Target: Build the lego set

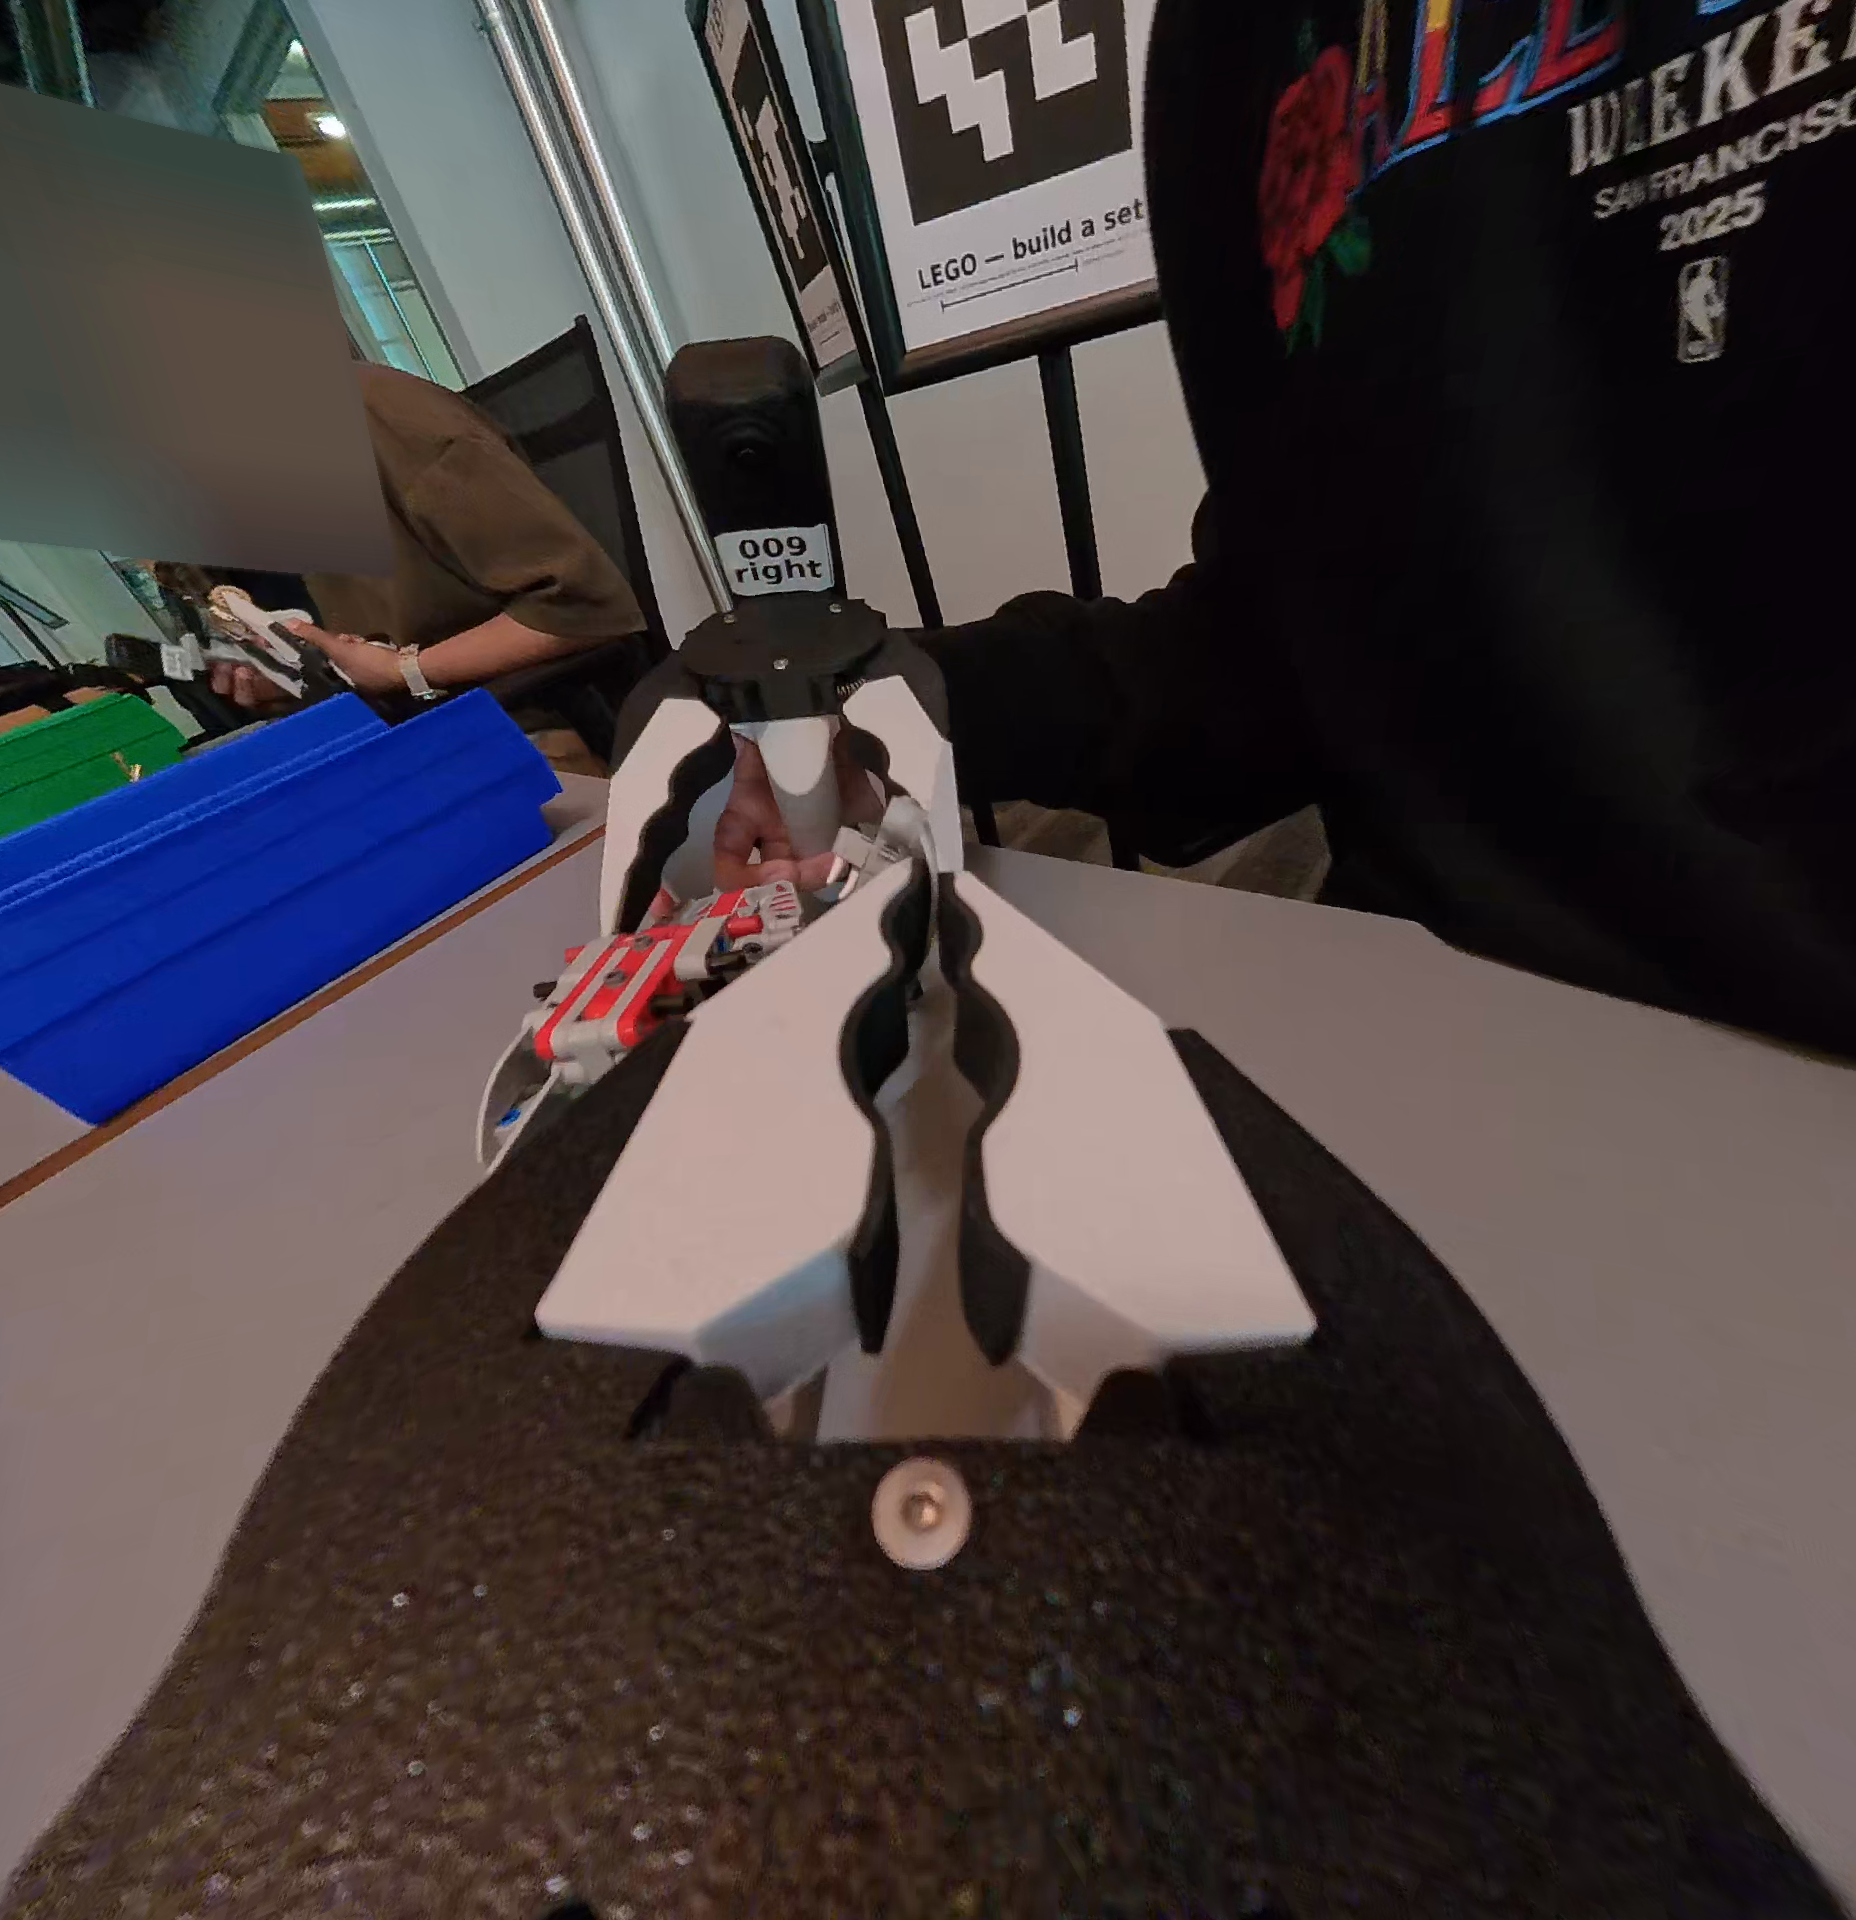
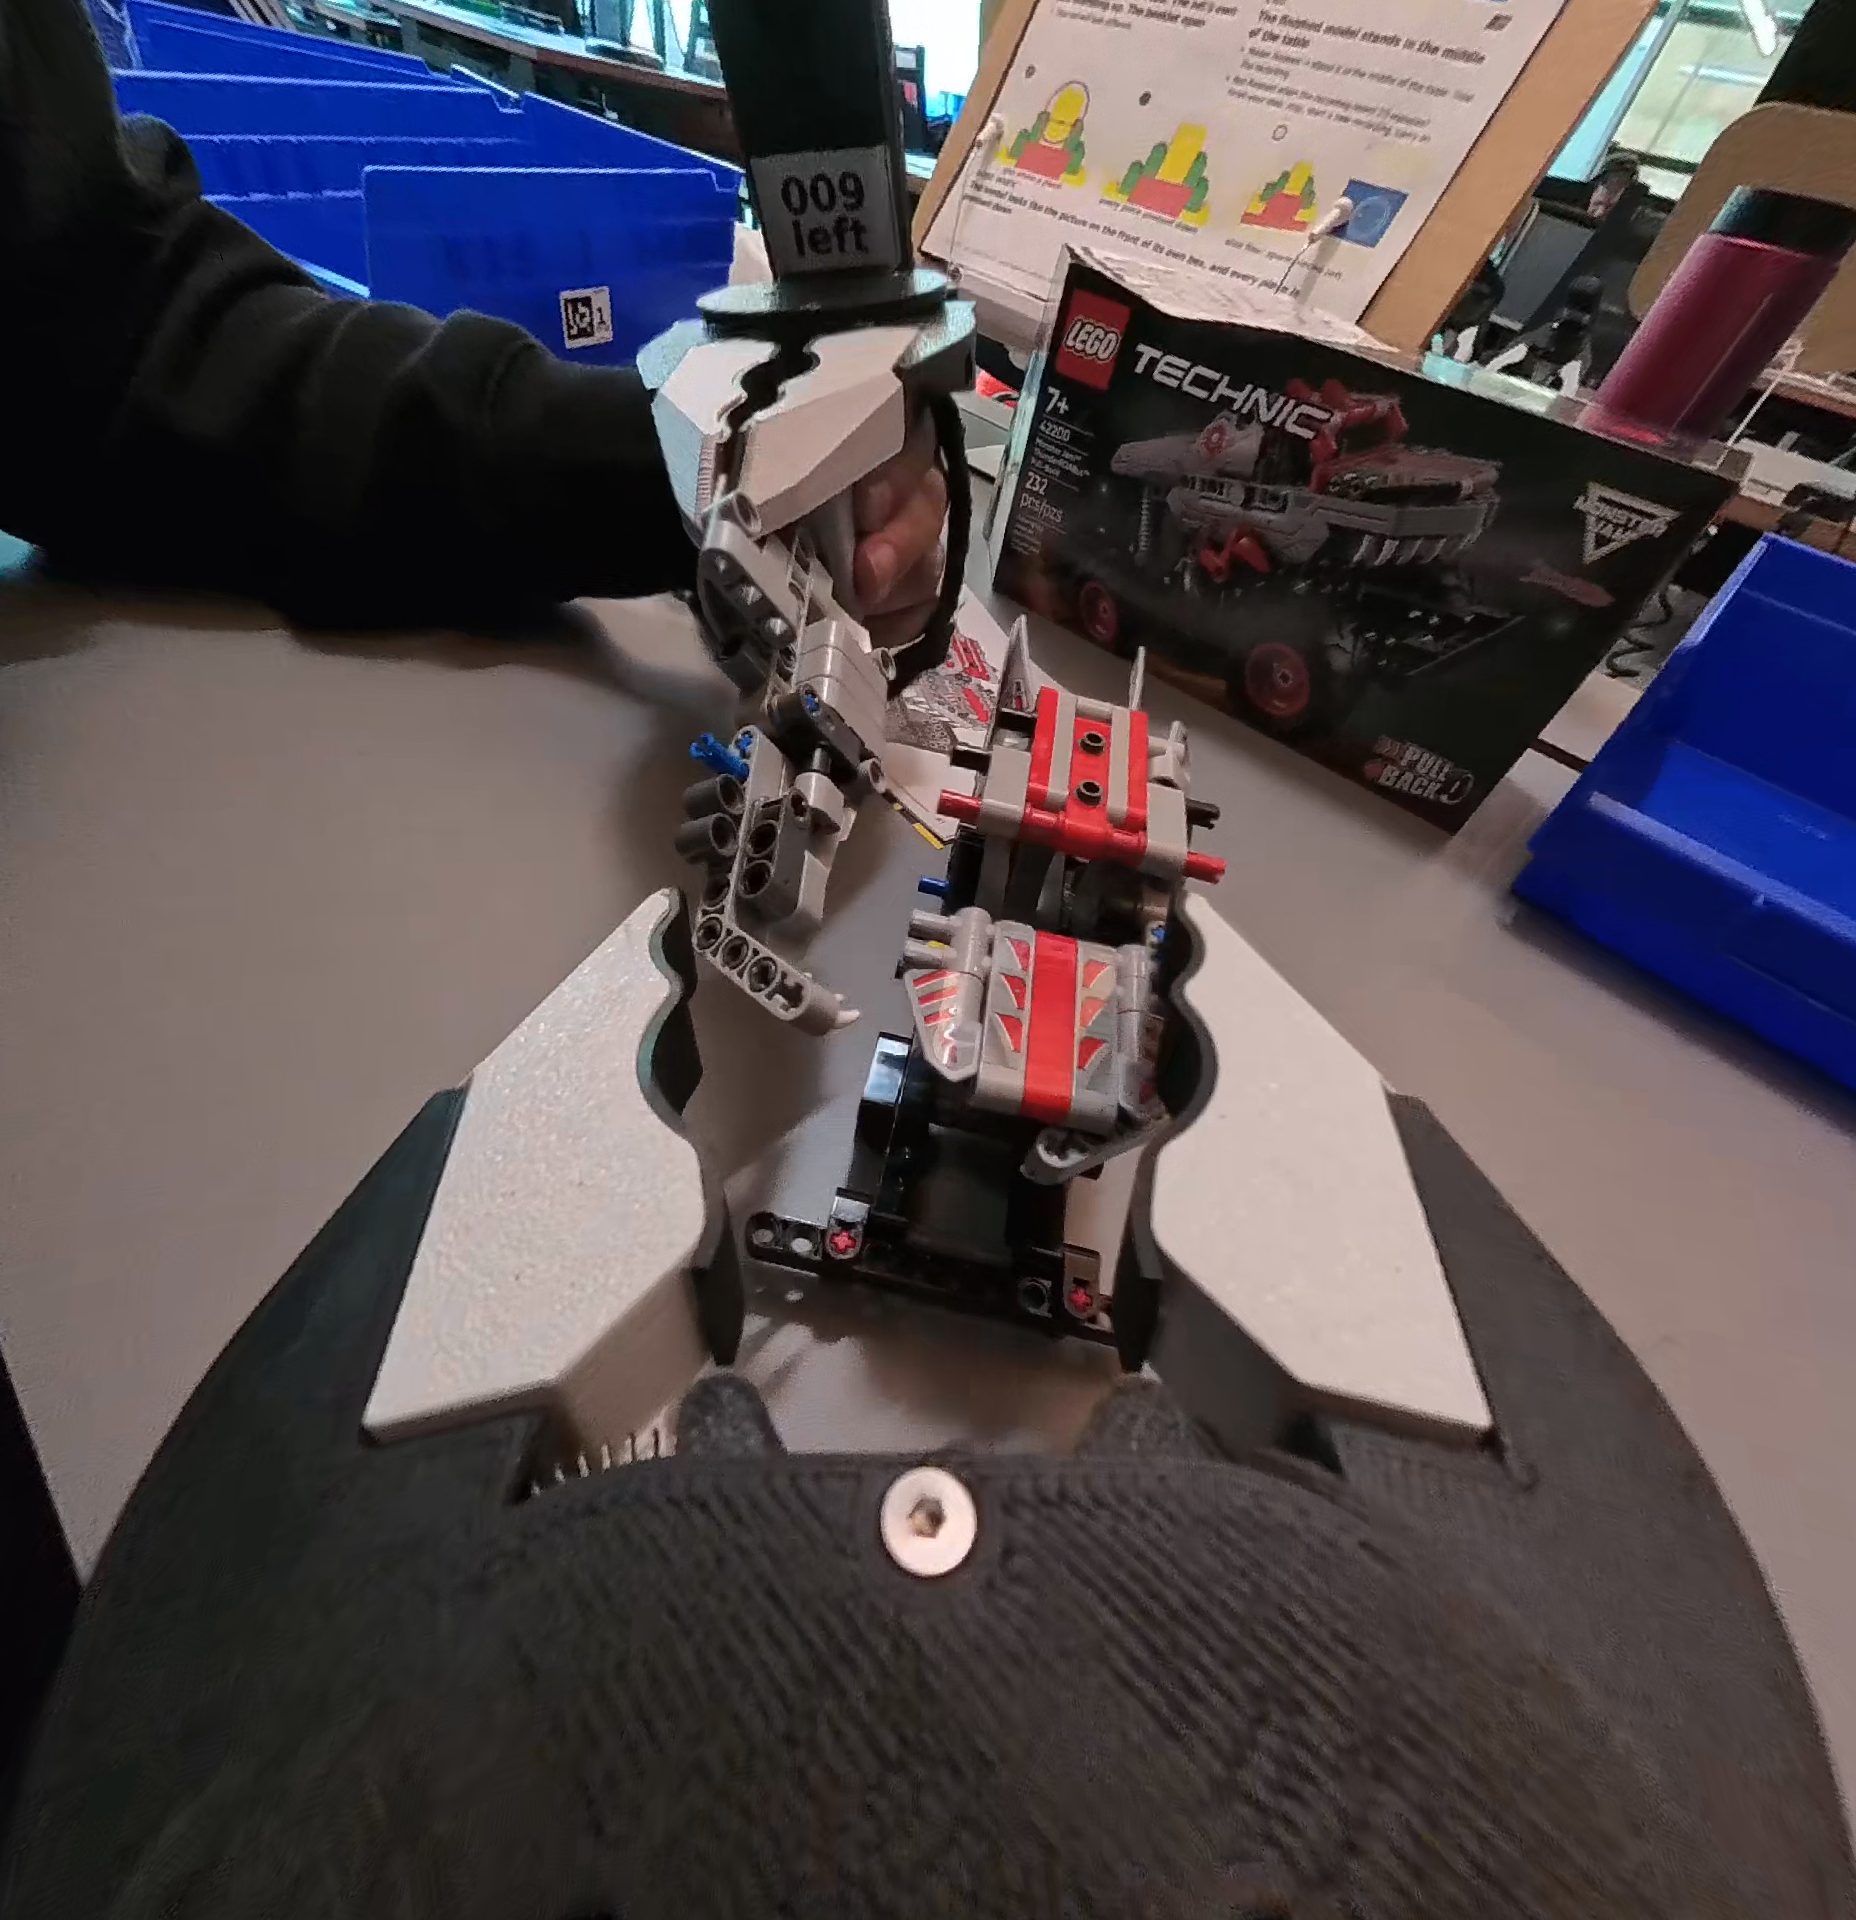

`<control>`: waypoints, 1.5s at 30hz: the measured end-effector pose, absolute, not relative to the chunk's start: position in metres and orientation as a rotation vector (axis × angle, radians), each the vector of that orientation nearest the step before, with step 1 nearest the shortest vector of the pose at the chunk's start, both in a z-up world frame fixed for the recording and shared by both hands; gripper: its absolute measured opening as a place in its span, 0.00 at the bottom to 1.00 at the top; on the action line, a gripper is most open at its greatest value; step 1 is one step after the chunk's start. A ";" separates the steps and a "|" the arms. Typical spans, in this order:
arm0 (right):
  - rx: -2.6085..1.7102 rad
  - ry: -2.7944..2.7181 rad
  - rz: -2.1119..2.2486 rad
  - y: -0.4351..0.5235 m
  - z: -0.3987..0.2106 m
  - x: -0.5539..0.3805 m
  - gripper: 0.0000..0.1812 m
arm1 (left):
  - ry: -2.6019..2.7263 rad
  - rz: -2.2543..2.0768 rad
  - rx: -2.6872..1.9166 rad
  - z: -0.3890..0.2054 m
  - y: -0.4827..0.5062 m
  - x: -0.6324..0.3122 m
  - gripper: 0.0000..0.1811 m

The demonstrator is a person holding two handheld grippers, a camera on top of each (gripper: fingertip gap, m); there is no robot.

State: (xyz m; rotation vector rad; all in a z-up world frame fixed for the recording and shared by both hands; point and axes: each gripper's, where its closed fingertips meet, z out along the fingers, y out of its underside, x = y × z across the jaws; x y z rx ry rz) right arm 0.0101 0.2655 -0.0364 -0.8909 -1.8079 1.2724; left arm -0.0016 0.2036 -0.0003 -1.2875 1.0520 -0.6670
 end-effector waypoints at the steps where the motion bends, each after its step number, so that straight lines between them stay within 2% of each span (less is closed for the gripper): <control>1: -0.895 -1.815 1.268 0.265 -0.037 0.010 0.49 | 1.062 -0.661 -1.286 0.000 0.203 -0.001 0.00; 17: -0.890 -1.799 1.263 0.267 -0.030 0.012 0.51 | 1.024 -0.686 -1.245 0.014 0.201 -0.002 0.00; 27: -0.948 -1.808 1.279 0.268 -0.038 0.011 0.52 | 0.793 -0.909 -1.506 -0.004 0.222 -0.010 0.00; 34: -1.033 -1.704 1.314 0.283 -0.031 0.006 0.47 | 0.654 -0.999 -1.625 -0.017 0.236 -0.013 0.00; 45: -1.122 -1.805 1.223 0.285 -0.050 0.004 0.47 | 0.470 -1.118 -1.663 -0.010 0.247 -0.017 0.00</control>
